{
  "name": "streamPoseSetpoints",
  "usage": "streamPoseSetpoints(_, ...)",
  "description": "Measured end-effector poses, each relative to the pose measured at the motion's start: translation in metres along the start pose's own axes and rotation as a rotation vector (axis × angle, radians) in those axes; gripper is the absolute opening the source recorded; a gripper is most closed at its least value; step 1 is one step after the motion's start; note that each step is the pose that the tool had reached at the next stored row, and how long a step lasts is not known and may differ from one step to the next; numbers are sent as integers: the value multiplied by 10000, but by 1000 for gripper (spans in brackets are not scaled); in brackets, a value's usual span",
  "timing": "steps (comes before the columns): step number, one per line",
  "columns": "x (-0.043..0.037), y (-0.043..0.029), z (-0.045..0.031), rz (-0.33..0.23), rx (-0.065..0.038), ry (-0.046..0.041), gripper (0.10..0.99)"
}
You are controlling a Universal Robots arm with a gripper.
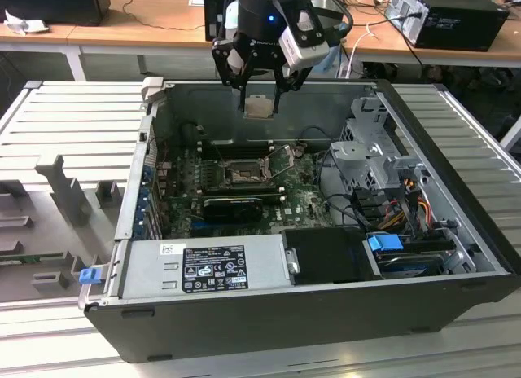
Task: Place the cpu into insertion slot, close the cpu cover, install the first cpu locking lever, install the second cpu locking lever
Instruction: 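Place the cpu into insertion slot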
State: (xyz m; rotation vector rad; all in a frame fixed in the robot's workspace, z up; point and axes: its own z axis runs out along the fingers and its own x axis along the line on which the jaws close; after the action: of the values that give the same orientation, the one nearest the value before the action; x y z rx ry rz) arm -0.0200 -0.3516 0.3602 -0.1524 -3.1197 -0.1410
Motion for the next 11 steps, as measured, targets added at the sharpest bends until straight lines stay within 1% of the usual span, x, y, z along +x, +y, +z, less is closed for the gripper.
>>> streamPoseSetpoints(11, 0, 0, 0, 172, -4, -16, 529)
